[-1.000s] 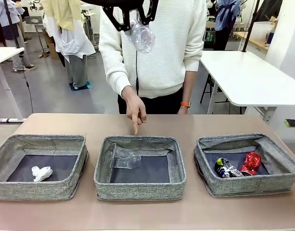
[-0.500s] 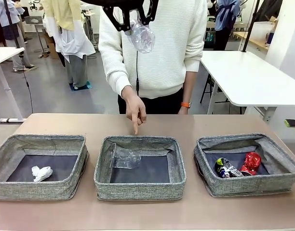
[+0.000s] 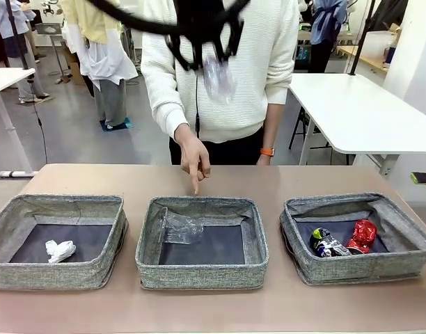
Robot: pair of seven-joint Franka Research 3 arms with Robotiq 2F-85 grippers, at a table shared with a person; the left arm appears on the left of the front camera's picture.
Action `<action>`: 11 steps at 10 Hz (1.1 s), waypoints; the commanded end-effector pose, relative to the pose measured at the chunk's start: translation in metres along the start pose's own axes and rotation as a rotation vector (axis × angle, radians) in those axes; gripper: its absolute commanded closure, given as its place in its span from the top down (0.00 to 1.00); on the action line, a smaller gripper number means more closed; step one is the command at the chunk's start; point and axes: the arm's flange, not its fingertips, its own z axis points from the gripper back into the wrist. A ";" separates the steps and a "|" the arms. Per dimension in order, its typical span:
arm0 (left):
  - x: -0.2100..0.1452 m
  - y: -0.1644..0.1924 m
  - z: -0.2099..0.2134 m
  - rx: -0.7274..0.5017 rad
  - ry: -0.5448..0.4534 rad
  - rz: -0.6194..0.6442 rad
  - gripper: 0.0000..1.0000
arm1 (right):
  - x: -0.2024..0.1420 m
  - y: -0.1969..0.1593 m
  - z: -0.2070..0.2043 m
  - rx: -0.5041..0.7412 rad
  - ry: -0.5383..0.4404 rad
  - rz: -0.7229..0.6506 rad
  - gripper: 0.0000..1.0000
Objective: Sort the waste into the appropriate baskets.
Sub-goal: Place the picked waste into the Fabric basket indicated by the person.
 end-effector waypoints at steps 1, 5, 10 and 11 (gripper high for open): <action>-0.044 0.018 -0.115 0.036 -0.007 -0.053 0.23 | 0.001 0.006 0.001 0.014 -0.002 -0.020 1.00; -0.051 0.015 -0.206 0.171 0.086 -0.116 0.23 | 0.001 0.006 0.001 0.014 -0.002 -0.020 1.00; -0.056 0.014 -0.205 0.141 0.108 -0.138 0.81 | 0.001 0.006 0.001 0.014 -0.002 -0.020 1.00; -0.058 0.012 -0.205 0.135 0.108 -0.145 0.81 | 0.001 0.006 0.001 0.014 -0.002 -0.020 1.00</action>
